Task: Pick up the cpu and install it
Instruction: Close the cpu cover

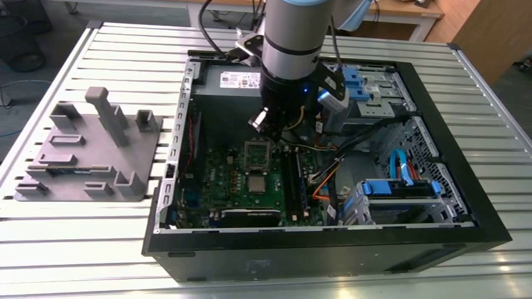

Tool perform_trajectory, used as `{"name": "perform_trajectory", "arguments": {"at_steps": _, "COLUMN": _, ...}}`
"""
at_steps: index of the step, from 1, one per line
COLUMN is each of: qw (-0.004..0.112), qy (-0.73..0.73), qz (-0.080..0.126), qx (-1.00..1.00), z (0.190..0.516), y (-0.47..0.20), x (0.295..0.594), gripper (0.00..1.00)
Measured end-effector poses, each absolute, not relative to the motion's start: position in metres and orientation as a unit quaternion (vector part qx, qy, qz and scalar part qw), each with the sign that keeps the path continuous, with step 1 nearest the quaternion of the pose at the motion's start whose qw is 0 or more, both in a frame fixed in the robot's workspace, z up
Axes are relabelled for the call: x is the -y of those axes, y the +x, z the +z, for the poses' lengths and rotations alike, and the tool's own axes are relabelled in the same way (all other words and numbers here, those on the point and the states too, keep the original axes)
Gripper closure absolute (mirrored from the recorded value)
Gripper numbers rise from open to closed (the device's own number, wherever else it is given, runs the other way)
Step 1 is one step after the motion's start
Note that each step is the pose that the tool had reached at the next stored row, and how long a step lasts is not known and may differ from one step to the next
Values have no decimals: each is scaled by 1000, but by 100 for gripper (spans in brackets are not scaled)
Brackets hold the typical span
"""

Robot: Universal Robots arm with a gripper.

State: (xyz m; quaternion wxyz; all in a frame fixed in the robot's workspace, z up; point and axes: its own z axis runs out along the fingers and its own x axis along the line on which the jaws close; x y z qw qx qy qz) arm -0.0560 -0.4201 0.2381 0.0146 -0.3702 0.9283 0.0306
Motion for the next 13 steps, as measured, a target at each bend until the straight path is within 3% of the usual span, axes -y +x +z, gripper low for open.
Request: {"name": "perform_trajectory", "arguments": {"at_steps": 13, "qw": 25, "qy": -382, "qz": 26, "qx": -923, "z": 241, "y": -60, "x": 424, "gripper": 89}}
